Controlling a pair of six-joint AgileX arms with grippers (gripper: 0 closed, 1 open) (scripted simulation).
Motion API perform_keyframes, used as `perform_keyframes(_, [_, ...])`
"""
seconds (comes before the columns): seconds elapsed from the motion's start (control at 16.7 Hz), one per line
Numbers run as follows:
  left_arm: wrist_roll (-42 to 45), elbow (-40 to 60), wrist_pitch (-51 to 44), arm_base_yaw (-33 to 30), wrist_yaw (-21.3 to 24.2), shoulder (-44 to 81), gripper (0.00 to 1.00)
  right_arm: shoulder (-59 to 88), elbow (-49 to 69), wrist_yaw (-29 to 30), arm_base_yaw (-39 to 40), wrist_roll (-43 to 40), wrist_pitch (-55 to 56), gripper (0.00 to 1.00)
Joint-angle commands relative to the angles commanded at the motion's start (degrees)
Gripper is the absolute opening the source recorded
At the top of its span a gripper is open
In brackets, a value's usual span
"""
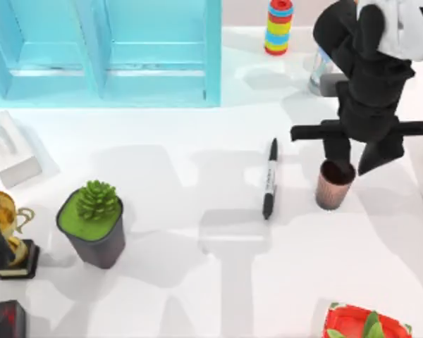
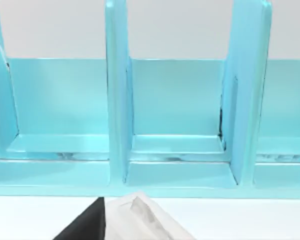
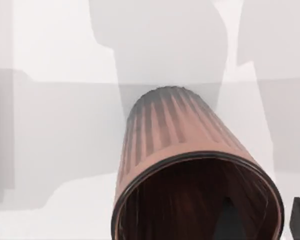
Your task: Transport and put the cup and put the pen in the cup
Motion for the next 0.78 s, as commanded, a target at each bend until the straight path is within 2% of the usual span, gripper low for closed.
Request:
perform_keyframes(0.36, [0.0,0.0,0.0,0.0,0.0,0.0,1.0,0.0,0.0,0.0,0.0,0.0,0.0,0.98])
perform_keyframes(0.78, [0.0,0.0,0.0,0.0,0.0,0.0,1.0,0.0,0.0,0.0,0.0,0.0,0.0,1.0])
